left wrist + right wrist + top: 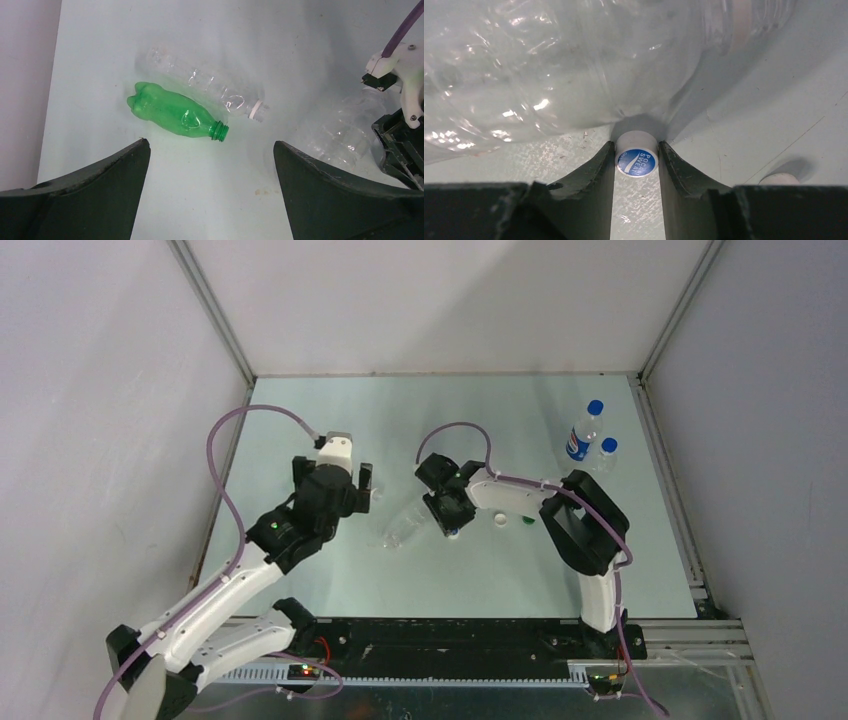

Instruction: Screw on the bottle caps

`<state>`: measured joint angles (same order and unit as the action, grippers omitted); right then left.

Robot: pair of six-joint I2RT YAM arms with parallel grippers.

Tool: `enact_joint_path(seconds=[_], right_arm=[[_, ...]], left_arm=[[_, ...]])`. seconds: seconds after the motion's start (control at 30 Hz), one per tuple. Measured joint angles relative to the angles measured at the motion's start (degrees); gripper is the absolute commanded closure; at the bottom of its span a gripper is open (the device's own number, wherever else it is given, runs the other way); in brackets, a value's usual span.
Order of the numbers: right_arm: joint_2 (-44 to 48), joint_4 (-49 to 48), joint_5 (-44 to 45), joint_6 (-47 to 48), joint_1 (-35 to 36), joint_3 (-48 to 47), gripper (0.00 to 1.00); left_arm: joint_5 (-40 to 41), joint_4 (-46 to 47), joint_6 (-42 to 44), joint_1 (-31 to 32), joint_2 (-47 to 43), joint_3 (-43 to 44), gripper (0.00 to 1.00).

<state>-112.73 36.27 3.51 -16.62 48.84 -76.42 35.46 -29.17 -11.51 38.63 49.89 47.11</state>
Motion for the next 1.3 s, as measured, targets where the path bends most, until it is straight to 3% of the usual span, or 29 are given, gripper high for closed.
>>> enact_joint_path(seconds=[0.2, 0.33, 0.53, 0.87, 1.1, 1.3], right_arm=[[-0.02, 1.27, 0.68, -0.48, 0.11, -0.20, 0.92], [0.94, 1.97, 0.35, -0.28, -0.28, 0.26, 1.00], [12.66, 2.29, -1.99, -0.31, -4.11, 6.45, 1.00], [38.45, 1.36, -5.95, -0.31, -10.08, 14.78, 1.00], [48.06, 1.40, -7.52, -0.26, -12.22, 18.47, 1.00], [51.63, 2.19, -8.85, -0.04, -13.62, 21.27, 1.00]], left_arm=[[-0.92, 0.17, 0.13, 0.00, 1.60, 0.00, 0.00], [-4.44, 1.25, 1.07, -0.04, 2.64, 0.00, 0.00], [-14.01, 2.56, 2.51, -0.07, 8.20, 0.39, 0.00], [-29.07, 3.30, 4.11, -0.07, 26.27, 9.27, 0.00], [-33.22, 2.34, 4.57, 1.03, 39.21, 14.25, 0.02], [-35.28, 1.55, 4.42, 1.70, 45.27, 14.32, 0.05]])
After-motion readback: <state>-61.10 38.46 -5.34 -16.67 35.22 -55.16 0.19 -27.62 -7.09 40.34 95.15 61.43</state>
